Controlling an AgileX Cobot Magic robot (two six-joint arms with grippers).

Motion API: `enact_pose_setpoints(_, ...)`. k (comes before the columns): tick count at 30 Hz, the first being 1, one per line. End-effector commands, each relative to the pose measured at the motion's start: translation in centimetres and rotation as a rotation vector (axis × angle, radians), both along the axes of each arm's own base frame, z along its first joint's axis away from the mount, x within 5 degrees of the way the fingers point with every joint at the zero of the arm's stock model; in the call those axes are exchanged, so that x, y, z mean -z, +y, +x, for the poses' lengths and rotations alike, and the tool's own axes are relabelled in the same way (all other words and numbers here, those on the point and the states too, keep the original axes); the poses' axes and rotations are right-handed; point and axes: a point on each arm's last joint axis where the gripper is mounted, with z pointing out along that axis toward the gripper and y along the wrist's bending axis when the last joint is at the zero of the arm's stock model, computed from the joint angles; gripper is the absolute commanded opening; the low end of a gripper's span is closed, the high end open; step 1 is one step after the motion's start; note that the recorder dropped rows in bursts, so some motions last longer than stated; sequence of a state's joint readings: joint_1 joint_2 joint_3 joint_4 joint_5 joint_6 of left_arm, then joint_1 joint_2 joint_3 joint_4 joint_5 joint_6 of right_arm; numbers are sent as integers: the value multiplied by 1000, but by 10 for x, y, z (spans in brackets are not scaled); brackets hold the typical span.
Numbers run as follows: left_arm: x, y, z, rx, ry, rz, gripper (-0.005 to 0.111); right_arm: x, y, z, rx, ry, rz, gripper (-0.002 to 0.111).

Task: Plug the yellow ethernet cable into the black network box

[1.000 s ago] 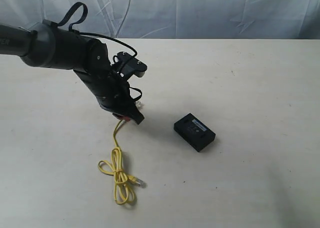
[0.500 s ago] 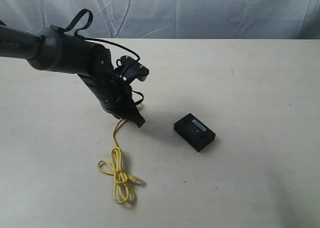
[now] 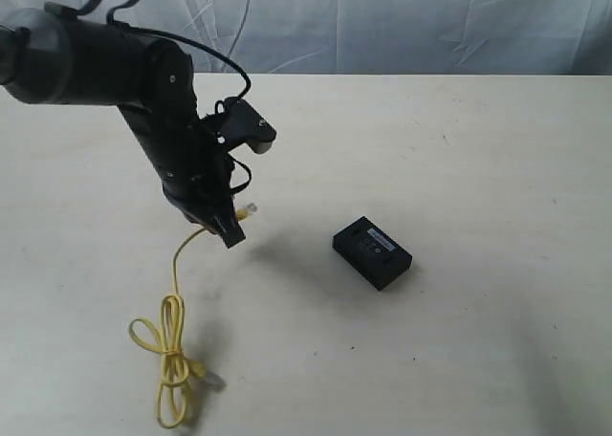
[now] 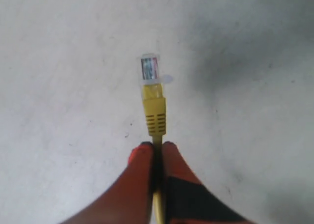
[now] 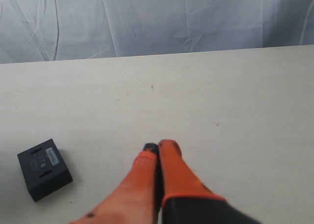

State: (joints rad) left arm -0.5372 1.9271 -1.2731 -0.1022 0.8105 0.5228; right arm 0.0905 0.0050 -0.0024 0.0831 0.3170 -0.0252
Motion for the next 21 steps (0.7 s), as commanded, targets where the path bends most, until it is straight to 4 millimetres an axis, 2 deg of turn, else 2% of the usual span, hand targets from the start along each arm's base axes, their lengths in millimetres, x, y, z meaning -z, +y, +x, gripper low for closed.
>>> enact_pose_setpoints(1,-15,-1,-8,93,8,-26,0,0,0,0,-2,-12,-4,0)
enact_pose_setpoints(10,-3,-19,-23,299,-4,-103,0,-2,0,0,0,-29,-5,0)
enact_pose_setpoints(15,1,-29,-31,348,-27,-106,0,-18,-1,2,14,-210,16,0)
enact_pose_setpoints(21,2,-30,-32,350,-20,-104,0,-34,-3,1,29,-384,33,0)
